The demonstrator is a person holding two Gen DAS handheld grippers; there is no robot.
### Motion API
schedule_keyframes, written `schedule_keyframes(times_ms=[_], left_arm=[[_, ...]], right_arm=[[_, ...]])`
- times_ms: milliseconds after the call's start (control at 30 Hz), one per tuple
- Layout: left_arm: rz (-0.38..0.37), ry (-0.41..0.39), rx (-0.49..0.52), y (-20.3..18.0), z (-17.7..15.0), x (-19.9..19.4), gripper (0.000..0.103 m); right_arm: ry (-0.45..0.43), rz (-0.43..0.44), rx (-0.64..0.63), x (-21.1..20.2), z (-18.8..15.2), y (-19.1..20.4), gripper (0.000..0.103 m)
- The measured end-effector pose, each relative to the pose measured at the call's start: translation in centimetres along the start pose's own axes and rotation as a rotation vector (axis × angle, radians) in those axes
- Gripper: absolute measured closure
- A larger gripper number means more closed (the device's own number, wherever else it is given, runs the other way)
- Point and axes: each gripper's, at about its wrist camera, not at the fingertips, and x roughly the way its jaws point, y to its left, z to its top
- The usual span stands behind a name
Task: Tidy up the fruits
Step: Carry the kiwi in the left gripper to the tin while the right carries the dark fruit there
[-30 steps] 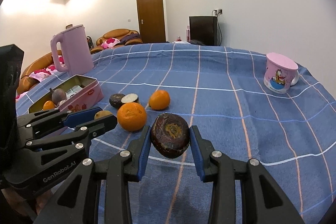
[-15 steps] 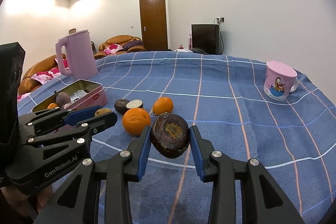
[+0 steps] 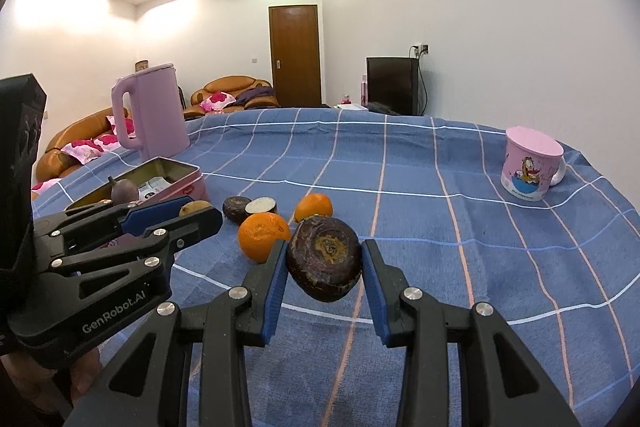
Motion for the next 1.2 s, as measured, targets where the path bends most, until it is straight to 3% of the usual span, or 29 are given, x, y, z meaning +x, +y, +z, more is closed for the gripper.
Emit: schedule_keyframes(times_ms=[867,1200], left_arm=[[0.058,-0.113,0.026,-0.2,0.1,-2.1,0.074],[0.096,-0.108,-0.009,1.9,0.4,-2.6,0.074]], right_arm=[[-0.075,-0.013,-0.033,-1.3,0.0,0.6,0.064],[-0.09,0.0,-0.063,-1.4,1.1,2.0,0.064]])
